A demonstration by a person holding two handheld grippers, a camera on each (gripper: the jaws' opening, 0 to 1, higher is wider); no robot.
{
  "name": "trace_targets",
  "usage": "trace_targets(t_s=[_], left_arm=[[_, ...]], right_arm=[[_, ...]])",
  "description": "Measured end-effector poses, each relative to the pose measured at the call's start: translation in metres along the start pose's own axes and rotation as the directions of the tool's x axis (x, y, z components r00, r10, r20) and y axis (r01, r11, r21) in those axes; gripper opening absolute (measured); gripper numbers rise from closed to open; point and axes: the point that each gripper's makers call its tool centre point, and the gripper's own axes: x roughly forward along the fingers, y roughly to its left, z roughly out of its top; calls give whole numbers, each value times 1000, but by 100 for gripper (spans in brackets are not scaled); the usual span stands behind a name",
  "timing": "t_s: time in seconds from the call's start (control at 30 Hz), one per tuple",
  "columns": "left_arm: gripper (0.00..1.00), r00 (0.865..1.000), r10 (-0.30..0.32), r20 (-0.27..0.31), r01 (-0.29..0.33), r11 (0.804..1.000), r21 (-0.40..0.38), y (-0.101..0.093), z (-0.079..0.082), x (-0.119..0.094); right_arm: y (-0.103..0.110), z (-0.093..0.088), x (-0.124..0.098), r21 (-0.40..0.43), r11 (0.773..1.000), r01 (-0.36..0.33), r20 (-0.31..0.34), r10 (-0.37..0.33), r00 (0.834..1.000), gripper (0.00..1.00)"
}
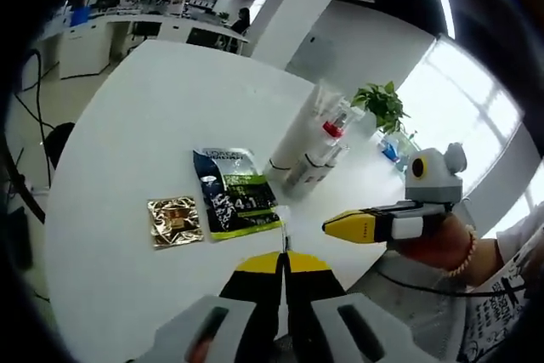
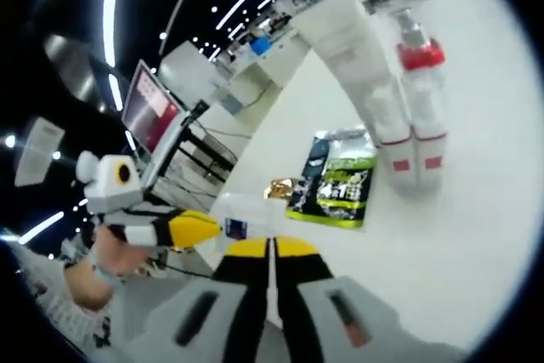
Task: Arrange the skincare products in the storage area until every visible bottle or jar stands upright without overlapping.
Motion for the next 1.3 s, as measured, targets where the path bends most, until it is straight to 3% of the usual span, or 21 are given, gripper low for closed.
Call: trace_targets(t_s=[0.37,0.6,0.77,1.07,1.3], left_arm=[[1,999,30,23,-30,999,14,3,5,-6],[1,996,67,61,-70,996,54,9,24,-19],[1,993,73,90,-77,996,39,19,40,-24],[1,990,90,108,-94,995,33,36,64,-17],[1,991,99,90,-102,994,27,47,74,-10]], right_arm=[[-2,-1,-1,0,1000,13,-3,-13,1000,1],[-1,1,-3,2,1000,10,1,-10,1000,1],[0,1,-4,0,1000,7,-1,-7,1000,1],[-2,2,-5,6,1000,15,1,-15,1000,1],[-1,2,-6,41,999,-4,-3,5,1000,1]])
